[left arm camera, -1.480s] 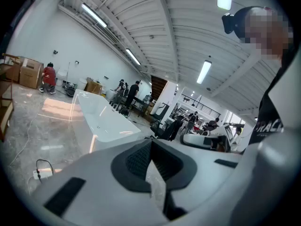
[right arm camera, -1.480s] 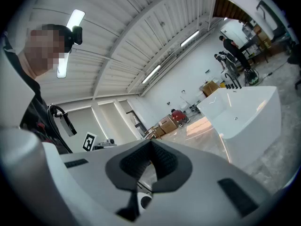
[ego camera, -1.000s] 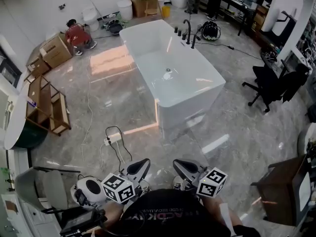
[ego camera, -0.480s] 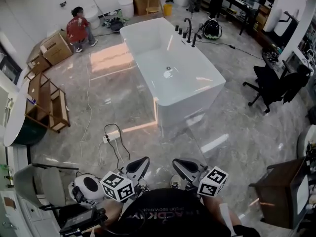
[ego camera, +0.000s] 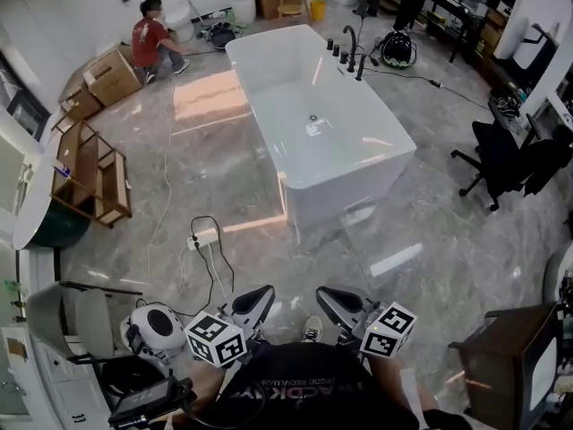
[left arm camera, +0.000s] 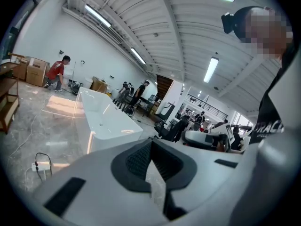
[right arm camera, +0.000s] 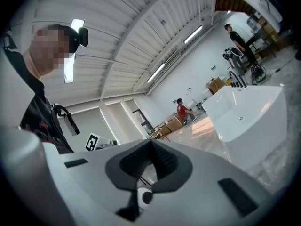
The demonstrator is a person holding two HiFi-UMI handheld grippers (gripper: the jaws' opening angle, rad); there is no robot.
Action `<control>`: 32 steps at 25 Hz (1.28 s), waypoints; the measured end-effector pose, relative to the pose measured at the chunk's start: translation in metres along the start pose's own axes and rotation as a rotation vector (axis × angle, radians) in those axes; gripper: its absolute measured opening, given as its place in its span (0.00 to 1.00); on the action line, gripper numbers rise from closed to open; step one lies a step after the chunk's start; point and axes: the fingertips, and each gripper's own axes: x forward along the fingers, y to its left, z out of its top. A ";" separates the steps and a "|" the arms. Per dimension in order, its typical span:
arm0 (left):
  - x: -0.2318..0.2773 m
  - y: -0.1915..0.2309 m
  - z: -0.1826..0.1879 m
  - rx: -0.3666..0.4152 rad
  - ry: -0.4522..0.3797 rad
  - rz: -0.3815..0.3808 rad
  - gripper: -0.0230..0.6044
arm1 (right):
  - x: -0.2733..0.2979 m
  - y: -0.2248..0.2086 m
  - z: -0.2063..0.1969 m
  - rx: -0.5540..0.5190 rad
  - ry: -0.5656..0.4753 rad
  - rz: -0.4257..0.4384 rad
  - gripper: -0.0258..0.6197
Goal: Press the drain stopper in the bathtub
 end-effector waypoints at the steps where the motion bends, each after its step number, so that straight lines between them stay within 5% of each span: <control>1: 0.003 -0.003 -0.001 -0.003 0.000 0.007 0.05 | -0.002 -0.002 0.000 0.005 0.006 0.007 0.06; 11: 0.005 -0.003 0.004 -0.022 -0.006 0.080 0.05 | -0.002 -0.015 0.011 0.032 0.033 0.064 0.07; 19: 0.011 0.025 0.022 -0.025 -0.010 0.052 0.05 | 0.032 -0.023 0.020 0.021 0.040 0.059 0.06; 32: -0.012 0.162 0.090 0.010 -0.014 -0.048 0.05 | 0.175 -0.039 0.033 0.024 0.003 -0.068 0.07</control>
